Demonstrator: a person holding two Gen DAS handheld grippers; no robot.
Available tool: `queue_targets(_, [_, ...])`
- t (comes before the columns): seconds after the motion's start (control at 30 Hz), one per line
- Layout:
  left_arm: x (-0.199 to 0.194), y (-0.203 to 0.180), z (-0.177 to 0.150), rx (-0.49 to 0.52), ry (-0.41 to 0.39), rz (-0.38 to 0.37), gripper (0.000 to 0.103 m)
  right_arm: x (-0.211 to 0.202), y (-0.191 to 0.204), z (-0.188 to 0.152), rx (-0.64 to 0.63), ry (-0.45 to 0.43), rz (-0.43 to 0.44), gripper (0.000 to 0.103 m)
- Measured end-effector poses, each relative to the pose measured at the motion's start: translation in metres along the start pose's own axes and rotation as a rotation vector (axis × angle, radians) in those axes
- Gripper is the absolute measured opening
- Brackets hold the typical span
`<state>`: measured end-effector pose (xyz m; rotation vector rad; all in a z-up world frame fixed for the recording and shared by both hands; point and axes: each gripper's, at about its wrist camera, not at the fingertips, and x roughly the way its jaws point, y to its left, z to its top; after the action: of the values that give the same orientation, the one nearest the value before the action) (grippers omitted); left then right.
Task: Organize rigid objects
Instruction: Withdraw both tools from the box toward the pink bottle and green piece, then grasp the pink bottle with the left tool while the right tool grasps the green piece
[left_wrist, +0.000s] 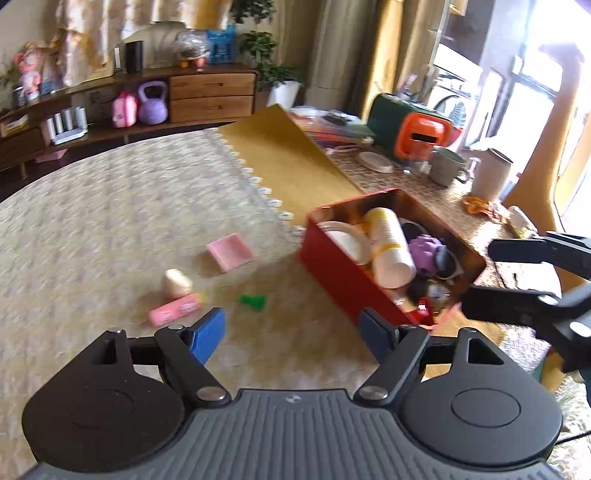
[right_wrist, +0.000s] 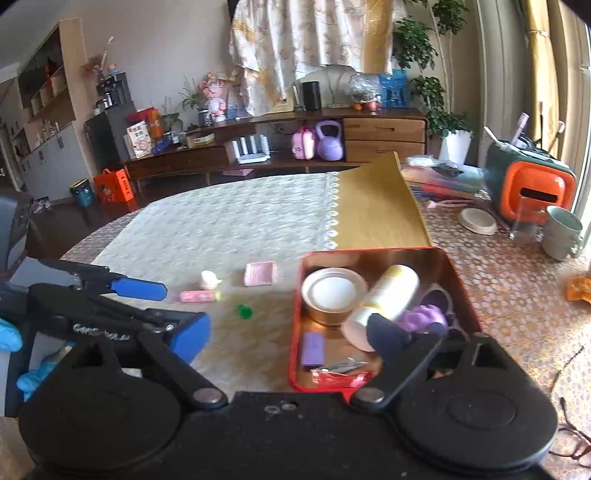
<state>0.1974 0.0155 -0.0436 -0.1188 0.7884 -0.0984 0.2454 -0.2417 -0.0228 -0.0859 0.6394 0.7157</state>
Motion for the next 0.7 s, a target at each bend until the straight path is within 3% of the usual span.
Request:
queue_targets(0.03, [-0.001,0.006,-0.001,-0.009,-0.007,0.020,0.083,0.001,0.004,0.000,-0.007,-0.004,0.004,0.103])
queue_targets(0.27, [0.004,0.044,-0.002,-0.090,-0.024,0.124,0.084,0.021,0.035,-0.002,-0.059,0.012,0.027,0.103])
queue_targets(0.7, [0.033,0.075,-0.005,-0.181,0.000,0.194,0.084,0.074,0.073,-0.009,-0.157,0.055,0.045,0.099])
